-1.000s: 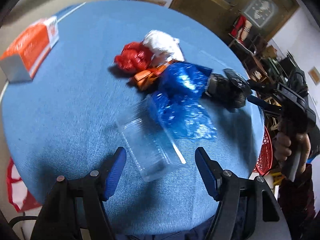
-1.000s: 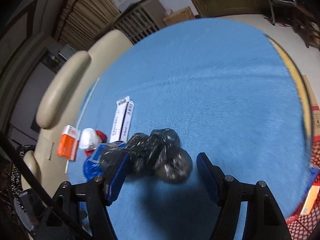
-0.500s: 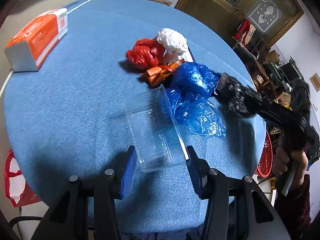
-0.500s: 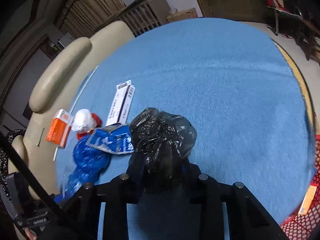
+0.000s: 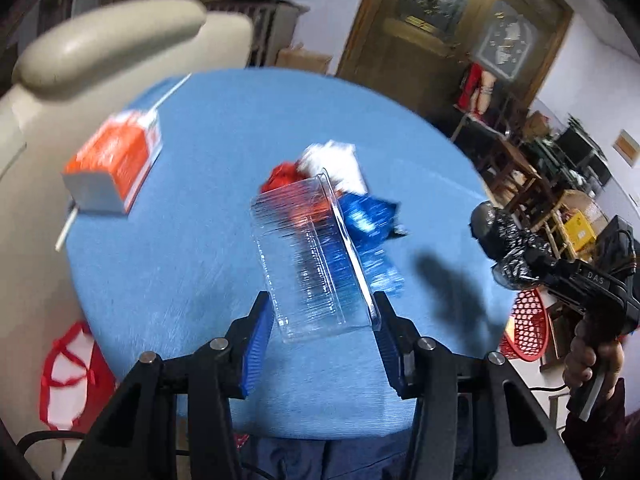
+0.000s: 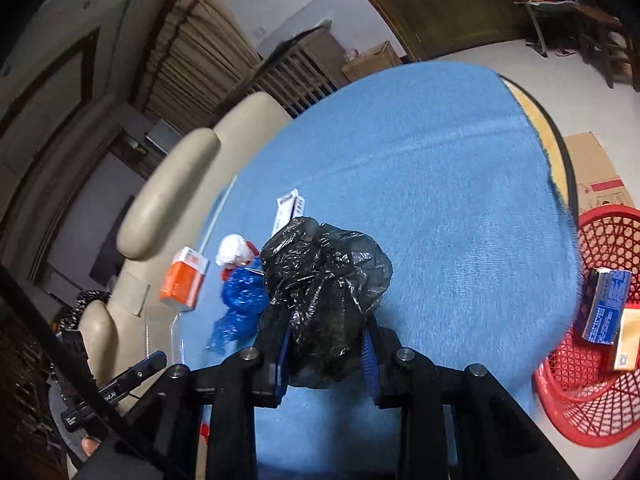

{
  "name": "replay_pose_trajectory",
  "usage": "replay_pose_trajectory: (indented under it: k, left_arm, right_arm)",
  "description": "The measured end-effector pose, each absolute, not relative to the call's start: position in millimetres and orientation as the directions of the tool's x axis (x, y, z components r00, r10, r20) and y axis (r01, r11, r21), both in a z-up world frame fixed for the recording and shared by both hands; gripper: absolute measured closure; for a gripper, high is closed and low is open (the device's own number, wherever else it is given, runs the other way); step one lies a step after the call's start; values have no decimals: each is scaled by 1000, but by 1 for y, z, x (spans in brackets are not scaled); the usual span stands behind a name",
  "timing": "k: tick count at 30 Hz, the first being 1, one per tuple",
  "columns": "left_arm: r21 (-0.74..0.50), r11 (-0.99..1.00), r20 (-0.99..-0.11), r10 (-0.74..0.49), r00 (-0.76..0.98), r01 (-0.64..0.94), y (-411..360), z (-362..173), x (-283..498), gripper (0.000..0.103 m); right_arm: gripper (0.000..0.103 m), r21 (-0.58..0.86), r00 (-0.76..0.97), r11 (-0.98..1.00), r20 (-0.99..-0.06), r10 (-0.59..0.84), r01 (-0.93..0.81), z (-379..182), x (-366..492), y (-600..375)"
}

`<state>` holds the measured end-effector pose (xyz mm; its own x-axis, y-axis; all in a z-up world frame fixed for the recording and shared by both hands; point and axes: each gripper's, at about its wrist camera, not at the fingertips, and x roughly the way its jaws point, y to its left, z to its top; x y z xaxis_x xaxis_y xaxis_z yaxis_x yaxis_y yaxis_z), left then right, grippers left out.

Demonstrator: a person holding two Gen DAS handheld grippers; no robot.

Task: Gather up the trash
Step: 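Grasp the black plastic bag with right gripper while left grasps clear plastic tray, then lift the clear tray with left gripper while right holds the black bag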

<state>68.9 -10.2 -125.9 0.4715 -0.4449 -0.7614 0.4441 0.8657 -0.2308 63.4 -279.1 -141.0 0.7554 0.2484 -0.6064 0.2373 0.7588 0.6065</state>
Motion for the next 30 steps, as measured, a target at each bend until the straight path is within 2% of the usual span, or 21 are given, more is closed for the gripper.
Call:
replay_pose_trajectory:
  k: [8,19,30]
  left_arm:
    - [-171,845,-731,-454,510,507,-35,-96,53,52]
    - [74,859,-684,-325,652,506,-83,-68,31,52]
    - [218,841,-617,-274,737,495,-118,-51,12,52]
  right_arm:
    - [71,558,802,807,-564,196,195,-110,33,-264]
    - [71,518,831,837,-534,155,177,-91,6,-259]
    - [71,481,858,857,-505,98,185,-76,-14,-258]
